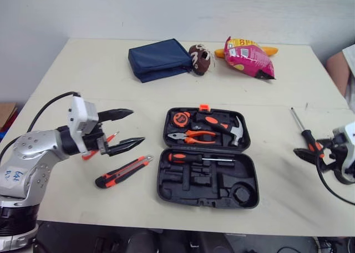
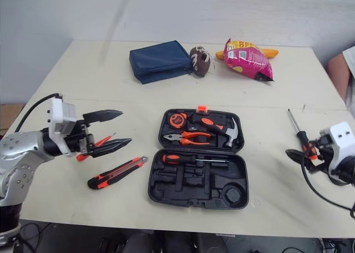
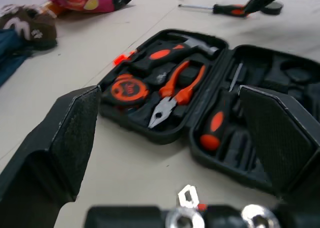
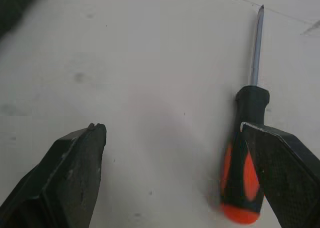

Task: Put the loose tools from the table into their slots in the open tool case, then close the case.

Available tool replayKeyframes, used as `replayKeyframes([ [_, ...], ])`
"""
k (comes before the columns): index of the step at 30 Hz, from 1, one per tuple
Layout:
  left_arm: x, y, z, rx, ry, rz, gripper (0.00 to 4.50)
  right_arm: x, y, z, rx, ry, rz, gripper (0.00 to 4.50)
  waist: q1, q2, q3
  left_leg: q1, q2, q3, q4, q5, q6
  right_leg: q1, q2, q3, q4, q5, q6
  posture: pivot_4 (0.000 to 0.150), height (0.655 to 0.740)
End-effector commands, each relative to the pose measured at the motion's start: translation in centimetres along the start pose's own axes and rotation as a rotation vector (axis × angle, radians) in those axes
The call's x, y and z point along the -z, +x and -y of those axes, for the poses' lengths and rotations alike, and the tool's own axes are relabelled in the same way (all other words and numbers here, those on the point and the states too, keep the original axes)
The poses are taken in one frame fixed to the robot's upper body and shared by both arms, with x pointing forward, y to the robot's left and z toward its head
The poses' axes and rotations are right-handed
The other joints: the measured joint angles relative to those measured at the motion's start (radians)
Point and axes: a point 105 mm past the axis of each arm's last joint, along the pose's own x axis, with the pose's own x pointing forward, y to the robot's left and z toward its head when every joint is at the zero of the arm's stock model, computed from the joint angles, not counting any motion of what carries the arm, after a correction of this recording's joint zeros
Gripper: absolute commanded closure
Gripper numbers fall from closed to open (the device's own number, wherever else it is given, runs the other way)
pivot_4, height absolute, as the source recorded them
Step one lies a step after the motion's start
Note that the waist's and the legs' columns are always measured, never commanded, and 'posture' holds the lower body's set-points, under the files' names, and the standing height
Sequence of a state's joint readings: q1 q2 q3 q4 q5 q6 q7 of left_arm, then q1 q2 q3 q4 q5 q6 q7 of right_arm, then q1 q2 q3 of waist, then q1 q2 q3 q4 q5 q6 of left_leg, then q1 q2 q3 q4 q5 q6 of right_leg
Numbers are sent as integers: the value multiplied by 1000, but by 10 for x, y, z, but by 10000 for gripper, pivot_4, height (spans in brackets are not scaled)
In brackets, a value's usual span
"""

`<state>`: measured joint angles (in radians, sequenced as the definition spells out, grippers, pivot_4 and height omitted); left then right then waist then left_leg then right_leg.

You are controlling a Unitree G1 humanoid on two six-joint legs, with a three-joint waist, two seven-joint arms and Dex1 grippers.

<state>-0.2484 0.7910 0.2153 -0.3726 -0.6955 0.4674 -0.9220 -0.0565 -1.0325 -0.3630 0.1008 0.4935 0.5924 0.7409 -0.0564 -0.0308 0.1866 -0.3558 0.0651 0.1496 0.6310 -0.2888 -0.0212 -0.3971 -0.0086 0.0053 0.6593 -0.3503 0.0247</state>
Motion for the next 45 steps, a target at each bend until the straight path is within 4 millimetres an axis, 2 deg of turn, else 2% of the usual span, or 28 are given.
replayKeyframes([
  [1, -10, 6, 15, 56, 13, 26, 472, 4, 3, 16, 37, -14, -54, 0, 2, 0, 0, 0, 0, 0, 0, 0, 0, 0, 0, 0, 0, 0, 0, 1500, 7400],
  [4, -10, 8, 21, 73, 7, 29, 472, 2, 5, 35, 79, 28, -59, 0, 1, 1, 0, 0, 0, 0, 0, 0, 0, 0, 0, 0, 0, 0, 0, 1500, 7400],
  [11, -11, 12, 27, 103, 11, 39, 472, 15, 8, 59, 125, 63, -113, 0, 0, 1, 0, 1, 0, 1, 3, 1, 1, 1, 0, 1, 1, 0, 0, 1500, 7400],
  [17, -13, 15, 27, 114, 12, 44, 472, 23, 14, 55, 87, 152, -125, 0, -4, 1, 0, 1, 0, 1, 2, 1, 0, 1, 1, 1, 1, 0, 0, 1500, 7400],
  [22, -18, 18, 25, 113, 12, 69, 472, 24, 22, 46, 46, 146, -81, 0, -4, 1, 0, 1, 0, 1, 3, 1, 0, 2, 1, 1, 1, 0, 0, 1500, 7400],
  [25, -17, 19, 26, 124, 3, 70, 0, 23, 27, 43, 32, 140, -46, 13406, -9, 1, 0, 2, 0, 1, 4, 1, 0, 3, 1, 1, 2, 0, 0, 1500, 7400],
  [29, -13, 18, 33, 180, 8, 52, 0, 20, 29, 37, 4, 108, 24, 34409, -9, 1, 0, 3, 0, 1, 5, 1, 0, 3, 1, 1, 2, 0, 0, 1500, 7400],
  [30, -13, 17, 36, 199, -3, 52, 0, 15, 28, 41, 36, 79, 54, 34770, -9, 1, 0, 3, 0, 1, 5, 1, 0, 4, 1, 1, 2, 0, 0, 1500, 7400],
  [33, -11, 13, 43, 256, -30, 35, 0, -20, 20, 39, 22, -7, 249, 34713, -15, 2, 1, 2, 0, 1, 5, 1, 0, 3, 1, 1, 2, 0, 0, 1500, 7400],
  [36, -11, 11, 43, 266, -25, 33, 0, -43, 15, 25, -48, -45, 319, 34713, -21, 5, 2, 2, 0, 1, 4, 1, 0, 3, 1, 1, 2, 0, 1, 1500, 7400],
  [38, -13, 7, 42, 259, 25, 36, 0, -72, 7, -15, -245, -161, 364, 34713, -23, 5, 2, 2, 1, 0, 4, 1, 0, 3, 1, 1, 2, 0, 1, 1500, 7400],
  [40, -13, 1, 39, 241, 100, 20, 0, -87, -3, -62, -466, -272, 337, 34713, -25, 6, 2, 2, 1, 0, 2, 2, -1, 2, 1, 1, 2, 0, 1, 1500, 7400],
  [41, -13, -2, 37, 231, 132, 13, 0, -89, -7, -83, -557, -310, 308, 34713, -26, 6, 2, 2, 1, 0, 1, 2, -1, 2, 2, 1, 2, 0, 1, 1500, 7400],
  [45, -8, -15, 35, 234, 121, -26, 0, -85, -18, -138, -779, -410, 191, 34713, -23, 5, 3, 2, 1, -1, 0, 2, -1, 2, 2, 0, 1, 0, 1, 1500, 7400],
])
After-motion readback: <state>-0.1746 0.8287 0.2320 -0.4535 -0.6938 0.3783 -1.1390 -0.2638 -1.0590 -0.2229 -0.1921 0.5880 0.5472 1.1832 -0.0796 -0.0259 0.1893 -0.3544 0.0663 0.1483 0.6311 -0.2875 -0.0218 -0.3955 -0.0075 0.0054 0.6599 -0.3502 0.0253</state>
